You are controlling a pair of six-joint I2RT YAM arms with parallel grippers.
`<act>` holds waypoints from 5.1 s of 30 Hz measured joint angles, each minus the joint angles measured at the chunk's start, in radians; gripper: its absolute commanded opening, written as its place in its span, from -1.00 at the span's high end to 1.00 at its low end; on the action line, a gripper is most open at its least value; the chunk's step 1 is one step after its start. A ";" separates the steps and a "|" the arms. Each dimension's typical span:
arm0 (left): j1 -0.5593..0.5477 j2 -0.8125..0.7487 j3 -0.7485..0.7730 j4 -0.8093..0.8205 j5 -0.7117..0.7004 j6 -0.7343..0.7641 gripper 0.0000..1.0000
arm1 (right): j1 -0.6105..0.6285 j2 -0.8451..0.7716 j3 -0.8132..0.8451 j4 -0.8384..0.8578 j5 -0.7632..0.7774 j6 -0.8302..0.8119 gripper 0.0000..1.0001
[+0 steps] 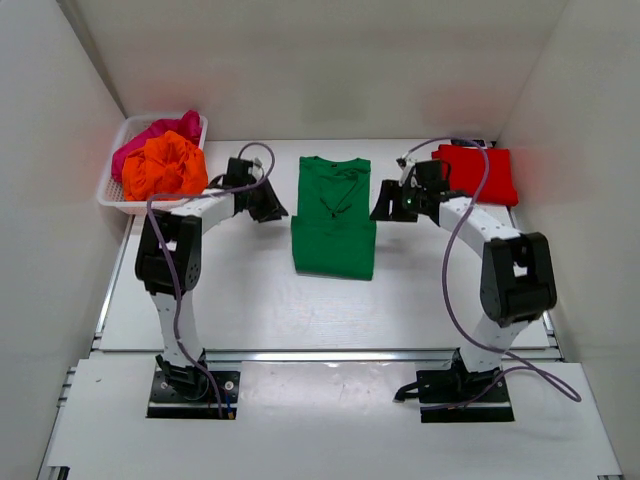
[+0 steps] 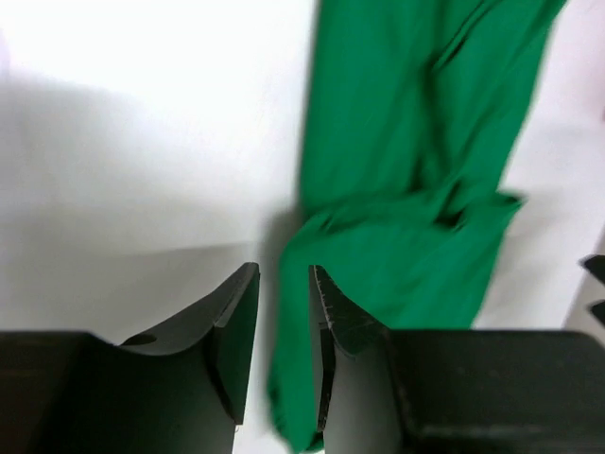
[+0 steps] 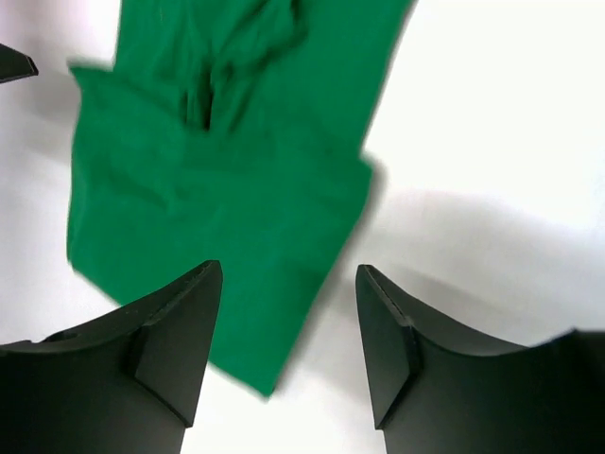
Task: Fold and stack the t-shirts
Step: Grab one side of the 2/3 rectangular tshirt with both arms, then fold the folded rectangular tshirt in 1/3 of the way
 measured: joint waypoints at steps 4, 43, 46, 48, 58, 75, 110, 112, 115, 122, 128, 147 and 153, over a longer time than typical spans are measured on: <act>-0.039 -0.157 -0.274 0.010 -0.035 0.014 0.19 | 0.070 -0.143 -0.178 0.006 0.057 0.036 -0.01; -0.277 -0.466 -0.696 0.341 -0.272 -0.214 0.26 | 0.272 -0.226 -0.473 0.160 0.274 0.318 0.25; -0.294 -0.457 -0.696 0.356 -0.264 -0.223 0.27 | 0.272 -0.224 -0.473 0.161 0.272 0.318 0.25; -0.304 -0.443 -0.695 0.365 -0.261 -0.226 0.43 | 0.272 -0.223 -0.474 0.163 0.271 0.317 0.24; -0.309 -0.418 -0.695 0.364 -0.257 -0.230 0.82 | 0.286 -0.217 -0.473 0.165 0.266 0.319 0.25; -0.280 -0.455 -0.703 0.369 -0.265 -0.228 0.33 | 0.316 -0.199 -0.474 0.179 0.264 0.324 0.22; -0.233 -0.471 -0.705 0.286 -0.258 -0.166 1.00 | 0.255 -0.192 -0.474 0.139 0.214 0.257 1.00; -0.230 -0.470 -0.705 0.278 -0.251 -0.158 1.00 | 0.238 -0.193 -0.474 0.134 0.203 0.241 1.00; -0.228 -0.470 -0.705 0.265 -0.237 -0.146 1.00 | 0.222 -0.196 -0.477 0.129 0.185 0.222 1.00; -0.225 -0.469 -0.705 0.236 -0.197 -0.112 1.00 | 0.203 -0.211 -0.482 0.107 0.144 0.179 1.00; -0.223 -0.466 -0.676 0.123 -0.128 -0.037 1.00 | 0.197 -0.241 -0.479 0.040 0.084 0.119 1.00; -0.311 -0.855 -0.843 -0.140 -0.044 -0.081 1.00 | 0.249 -0.510 -0.537 -0.264 -0.092 0.029 1.00; -0.304 -0.933 -0.842 -0.193 -0.035 -0.117 1.00 | 0.248 -0.524 -0.531 -0.334 -0.135 0.000 1.00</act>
